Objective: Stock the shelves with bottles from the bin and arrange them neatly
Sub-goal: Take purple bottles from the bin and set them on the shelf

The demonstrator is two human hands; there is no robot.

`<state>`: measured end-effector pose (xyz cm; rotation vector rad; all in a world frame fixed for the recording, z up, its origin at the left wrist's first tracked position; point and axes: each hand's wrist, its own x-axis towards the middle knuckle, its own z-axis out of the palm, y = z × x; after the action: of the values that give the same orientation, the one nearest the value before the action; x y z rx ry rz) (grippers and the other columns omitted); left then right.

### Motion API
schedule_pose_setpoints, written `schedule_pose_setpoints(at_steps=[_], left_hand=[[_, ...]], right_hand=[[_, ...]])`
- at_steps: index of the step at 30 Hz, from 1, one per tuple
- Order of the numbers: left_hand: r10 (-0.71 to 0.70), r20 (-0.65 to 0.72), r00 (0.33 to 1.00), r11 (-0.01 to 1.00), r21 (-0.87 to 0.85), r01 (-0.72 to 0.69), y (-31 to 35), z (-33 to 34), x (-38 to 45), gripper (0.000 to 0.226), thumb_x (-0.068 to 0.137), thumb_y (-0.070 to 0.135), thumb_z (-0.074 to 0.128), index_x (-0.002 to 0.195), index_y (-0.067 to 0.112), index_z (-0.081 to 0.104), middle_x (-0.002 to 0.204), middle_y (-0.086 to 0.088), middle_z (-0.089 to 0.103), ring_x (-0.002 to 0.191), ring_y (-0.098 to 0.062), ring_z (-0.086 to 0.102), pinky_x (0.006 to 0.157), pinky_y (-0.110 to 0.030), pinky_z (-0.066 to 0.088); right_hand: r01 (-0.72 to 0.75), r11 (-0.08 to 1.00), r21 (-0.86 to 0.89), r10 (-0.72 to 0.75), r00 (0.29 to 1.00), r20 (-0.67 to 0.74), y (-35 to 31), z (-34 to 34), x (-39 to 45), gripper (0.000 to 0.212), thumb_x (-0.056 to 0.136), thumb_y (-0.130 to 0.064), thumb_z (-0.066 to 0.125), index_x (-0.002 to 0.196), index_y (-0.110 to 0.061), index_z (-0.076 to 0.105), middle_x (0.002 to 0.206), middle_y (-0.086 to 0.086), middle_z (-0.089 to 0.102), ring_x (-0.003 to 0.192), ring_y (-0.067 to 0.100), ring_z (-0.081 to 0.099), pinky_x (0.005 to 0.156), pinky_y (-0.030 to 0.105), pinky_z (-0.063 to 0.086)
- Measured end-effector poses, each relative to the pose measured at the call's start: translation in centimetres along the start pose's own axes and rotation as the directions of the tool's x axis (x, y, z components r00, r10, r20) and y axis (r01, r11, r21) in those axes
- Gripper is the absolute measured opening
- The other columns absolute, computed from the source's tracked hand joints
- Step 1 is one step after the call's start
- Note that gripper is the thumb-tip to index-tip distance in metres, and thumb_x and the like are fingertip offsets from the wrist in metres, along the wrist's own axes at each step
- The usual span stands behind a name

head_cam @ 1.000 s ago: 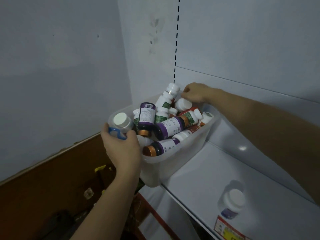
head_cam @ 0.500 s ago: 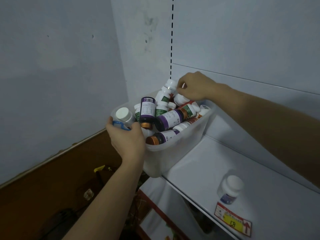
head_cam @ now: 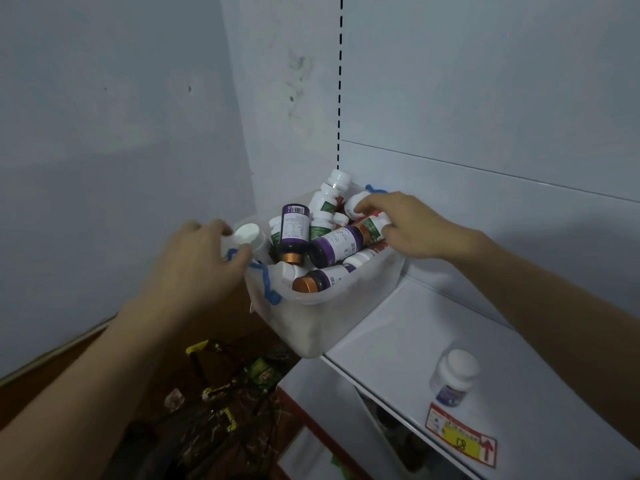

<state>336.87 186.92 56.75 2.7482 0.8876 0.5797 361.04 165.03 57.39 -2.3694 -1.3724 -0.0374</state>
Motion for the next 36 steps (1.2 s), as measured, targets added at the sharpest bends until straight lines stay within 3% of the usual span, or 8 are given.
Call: schedule_pose_setpoints(at_steps=[3,7,10,14,21,26,30,36], left_hand=[[0.186,-0.107,0.977,0.978,-0.079,-0.195,3.2,-0.2,1.2,0.043,0.094,0.042,0.058,0.132,0.024,0.054,0.122,-0.004,0.054,0.108,-0.022,0.055,0.089,-0.039,0.052],[0.345,-0.049,0.937,0.928,-0.135,-0.348,6.5,2.8,3.1,0.041,0.09,0.038,0.062,0.129,0.025,0.056,0.117,0.001,0.055,0.106,-0.017,0.054,0.088,-0.033,0.051],[0.347,-0.01,0.938,0.92,-0.19,-0.343,6.6,5.0,3.8,0.043,0.087,0.038,0.064,0.127,0.024,0.059,0.124,0.0,0.056,0.113,-0.018,0.051,0.095,-0.04,0.05],[0.319,-0.155,0.935,0.891,-0.287,-0.352,6.1,5.9,3.3,0.04,0.085,0.04,0.061,0.121,0.023,0.064,0.124,0.002,0.058,0.114,-0.016,0.05,0.097,-0.037,0.046],[0.403,-0.09,0.911,0.857,-0.312,-0.41,6.3,5.4,3.4,0.069,0.079,0.061,0.068,0.138,0.03,0.048,0.127,0.007,0.061,0.111,-0.012,0.054,0.095,-0.039,0.051],[0.35,-0.184,0.918,0.795,-0.46,-0.396,6.0,4.0,3.4,0.054,0.083,0.036,0.078,0.129,0.025,0.052,0.107,0.008,0.063,0.089,-0.009,0.064,0.074,-0.023,0.057],[0.239,-0.132,0.962,0.813,-0.515,-0.272,3.9,2.5,2.9,0.047,0.086,0.033,0.076,0.125,0.025,0.05,0.097,0.011,0.06,0.083,-0.01,0.064,0.063,-0.016,0.052],[0.078,-0.103,0.992,0.792,-0.597,-0.125,-0.3,1.3,1.7,0.036,0.088,0.033,0.073,0.116,0.019,0.055,0.093,0.003,0.064,0.08,-0.013,0.065,0.059,-0.017,0.052]], right_hand=[[-0.015,0.997,-0.074,0.026,0.988,0.149,0.0,0.5,1.2,0.061,0.084,-0.01,0.061,0.139,-0.035,0.05,0.131,-0.005,0.055,0.114,0.015,0.052,0.094,0.031,0.045],[-0.005,0.996,-0.093,0.025,0.977,0.21,-0.3,0.6,2.4,0.06,0.086,-0.017,0.071,0.139,-0.036,0.051,0.127,-0.01,0.058,0.113,0.014,0.055,0.099,0.033,0.048],[0.001,0.999,-0.053,0.01,0.98,0.2,-0.1,0.8,2.7,0.054,0.084,-0.019,0.078,0.13,-0.036,0.055,0.117,-0.015,0.057,0.107,0.008,0.055,0.096,0.029,0.048],[-0.006,0.996,0.093,-0.011,0.983,0.181,0.7,0.2,1.9,0.042,0.087,-0.017,0.075,0.115,-0.04,0.055,0.106,-0.012,0.063,0.099,0.008,0.062,0.084,0.022,0.047],[0.106,0.967,0.231,-0.106,0.994,-0.013,-2.2,-2.3,1.2,0.031,0.092,-0.021,0.07,0.118,-0.034,0.06,0.109,-0.007,0.066,0.092,0.01,0.067,0.084,0.037,0.059],[0.218,0.908,0.358,-0.193,0.976,-0.103,-5.8,-3.5,1.8,0.032,0.093,-0.025,0.071,0.123,-0.031,0.06,0.115,-0.004,0.066,0.093,0.014,0.07,0.079,0.029,0.061],[0.205,0.884,0.419,-0.194,0.979,-0.068,-6.4,-3.6,3.0,0.027,0.101,-0.035,0.057,0.129,-0.034,0.056,0.12,-0.004,0.063,0.095,0.015,0.071,0.081,0.03,0.06],[0.188,0.977,0.096,-0.192,0.981,0.036,-5.5,-1.3,5.3,0.039,0.096,-0.021,0.065,0.131,-0.035,0.054,0.127,-0.004,0.057,0.105,0.011,0.061,0.091,0.033,0.054]])
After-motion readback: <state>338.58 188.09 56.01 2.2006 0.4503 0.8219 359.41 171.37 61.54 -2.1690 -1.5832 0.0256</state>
